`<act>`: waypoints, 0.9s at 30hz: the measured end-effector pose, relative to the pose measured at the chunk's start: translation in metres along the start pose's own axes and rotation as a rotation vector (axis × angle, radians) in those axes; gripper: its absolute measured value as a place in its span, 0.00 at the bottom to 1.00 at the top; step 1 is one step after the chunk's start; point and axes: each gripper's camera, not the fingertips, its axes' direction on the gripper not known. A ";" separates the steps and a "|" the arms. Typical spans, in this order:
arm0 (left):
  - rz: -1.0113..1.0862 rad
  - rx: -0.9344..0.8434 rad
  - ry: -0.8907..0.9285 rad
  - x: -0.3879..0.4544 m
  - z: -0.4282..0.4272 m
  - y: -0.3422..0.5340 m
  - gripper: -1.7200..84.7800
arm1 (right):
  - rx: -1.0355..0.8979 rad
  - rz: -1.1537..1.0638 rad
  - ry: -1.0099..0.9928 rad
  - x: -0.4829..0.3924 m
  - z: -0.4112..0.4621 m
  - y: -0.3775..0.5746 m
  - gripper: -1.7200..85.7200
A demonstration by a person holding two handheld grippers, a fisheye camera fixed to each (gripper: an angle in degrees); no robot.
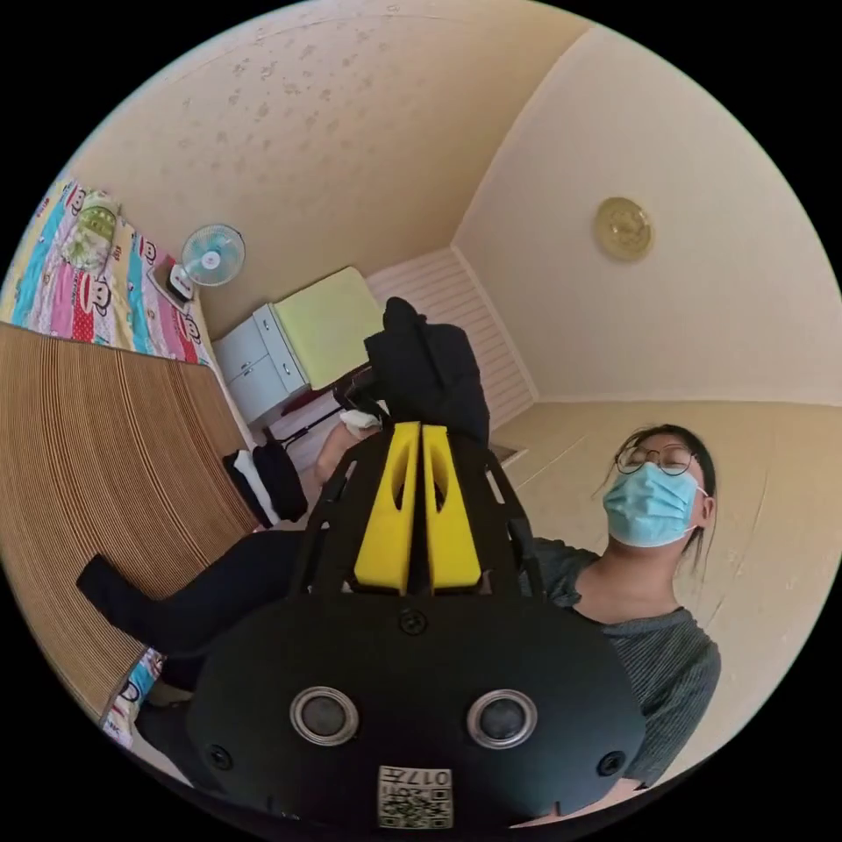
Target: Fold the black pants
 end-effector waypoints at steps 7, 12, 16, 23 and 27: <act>0.385 -0.008 -0.008 0.060 0.021 0.005 0.01 | 0.018 0.123 0.170 -0.008 -0.030 0.036 0.07; 0.495 -0.466 0.244 0.085 0.138 0.027 0.01 | 0.505 0.074 0.069 0.014 -0.077 0.110 0.07; 0.580 -0.378 -0.239 0.075 0.117 0.023 0.01 | 0.704 -0.052 0.017 0.011 -0.079 0.139 0.07; 0.432 -0.038 -0.226 0.030 0.003 -0.013 0.01 | 0.794 -0.855 -0.278 -0.046 -0.087 0.139 0.05; 0.328 -0.034 -0.321 -0.012 0.004 -0.024 0.03 | 0.723 -1.023 -0.512 -0.021 -0.101 0.130 0.06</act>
